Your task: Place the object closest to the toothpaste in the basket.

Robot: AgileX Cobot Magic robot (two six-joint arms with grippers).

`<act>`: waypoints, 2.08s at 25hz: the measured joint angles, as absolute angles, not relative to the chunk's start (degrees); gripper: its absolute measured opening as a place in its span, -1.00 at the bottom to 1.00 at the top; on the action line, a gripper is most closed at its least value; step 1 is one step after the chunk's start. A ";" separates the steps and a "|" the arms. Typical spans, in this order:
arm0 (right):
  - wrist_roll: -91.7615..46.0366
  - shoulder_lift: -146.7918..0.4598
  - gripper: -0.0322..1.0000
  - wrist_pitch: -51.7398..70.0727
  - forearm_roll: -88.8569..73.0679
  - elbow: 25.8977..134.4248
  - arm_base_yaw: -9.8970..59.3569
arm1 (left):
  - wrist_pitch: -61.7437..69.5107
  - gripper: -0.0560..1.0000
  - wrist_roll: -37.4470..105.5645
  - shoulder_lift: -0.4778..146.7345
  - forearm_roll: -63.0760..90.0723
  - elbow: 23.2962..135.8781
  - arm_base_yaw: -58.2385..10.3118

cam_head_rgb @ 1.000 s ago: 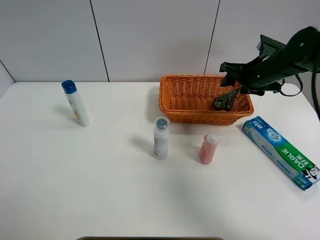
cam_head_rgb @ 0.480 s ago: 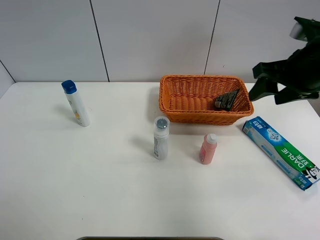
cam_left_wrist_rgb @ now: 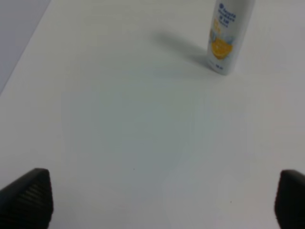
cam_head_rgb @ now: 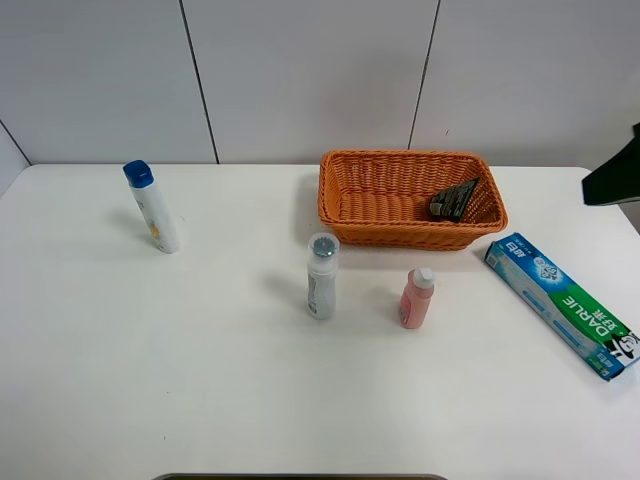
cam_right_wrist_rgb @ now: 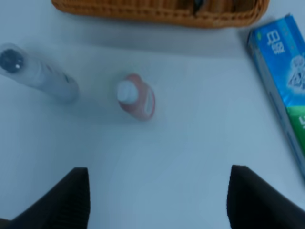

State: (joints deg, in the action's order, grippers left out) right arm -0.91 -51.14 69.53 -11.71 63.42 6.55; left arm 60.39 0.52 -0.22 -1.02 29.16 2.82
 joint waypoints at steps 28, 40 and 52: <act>-1.45 -5.19 0.30 64.54 -3.01 30.78 0.10 | 60.39 0.88 0.52 -0.22 -1.02 29.16 2.82; -5.08 0.18 0.30 61.58 -3.01 28.95 1.93 | 60.39 0.88 0.52 -0.22 -1.02 29.16 2.82; -5.17 0.18 0.30 61.58 -3.01 28.95 2.12 | 60.39 0.88 0.52 -0.22 -1.02 29.16 2.82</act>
